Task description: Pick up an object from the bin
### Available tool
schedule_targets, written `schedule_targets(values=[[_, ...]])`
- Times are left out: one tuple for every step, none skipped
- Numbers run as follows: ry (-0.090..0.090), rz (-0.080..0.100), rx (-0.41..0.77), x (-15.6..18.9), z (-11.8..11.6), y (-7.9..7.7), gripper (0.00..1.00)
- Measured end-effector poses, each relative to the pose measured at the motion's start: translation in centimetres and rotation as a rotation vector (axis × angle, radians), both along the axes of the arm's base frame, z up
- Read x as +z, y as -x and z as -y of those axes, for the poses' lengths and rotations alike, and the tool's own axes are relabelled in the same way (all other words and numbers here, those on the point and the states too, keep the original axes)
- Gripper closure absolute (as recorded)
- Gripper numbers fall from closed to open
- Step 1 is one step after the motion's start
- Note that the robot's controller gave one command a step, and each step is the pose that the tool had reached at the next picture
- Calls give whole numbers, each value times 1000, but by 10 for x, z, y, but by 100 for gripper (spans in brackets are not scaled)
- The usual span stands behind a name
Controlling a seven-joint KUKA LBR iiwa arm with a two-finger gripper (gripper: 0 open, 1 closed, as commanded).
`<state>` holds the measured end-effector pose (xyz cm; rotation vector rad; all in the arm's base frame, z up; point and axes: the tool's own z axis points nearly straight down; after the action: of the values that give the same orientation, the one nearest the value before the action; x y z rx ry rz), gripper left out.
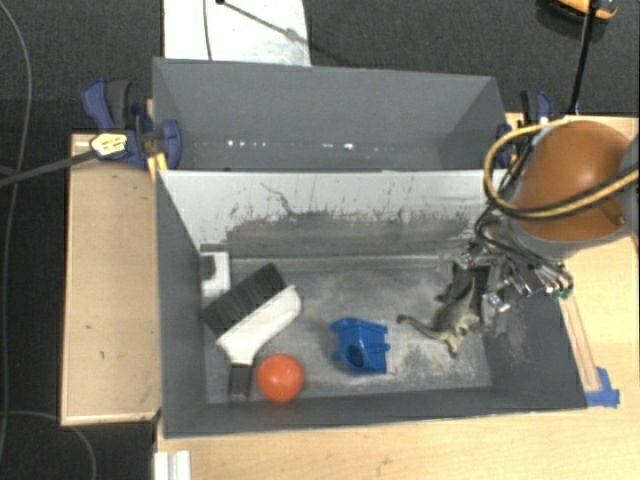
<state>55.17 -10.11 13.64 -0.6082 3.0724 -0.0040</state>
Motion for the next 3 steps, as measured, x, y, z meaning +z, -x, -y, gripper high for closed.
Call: schedule_targets(values=[[6,4,336,-47,7,-25,0],[5,0,500,-65,19,-38,100],[5,0,500,-65,19,-38,100]])
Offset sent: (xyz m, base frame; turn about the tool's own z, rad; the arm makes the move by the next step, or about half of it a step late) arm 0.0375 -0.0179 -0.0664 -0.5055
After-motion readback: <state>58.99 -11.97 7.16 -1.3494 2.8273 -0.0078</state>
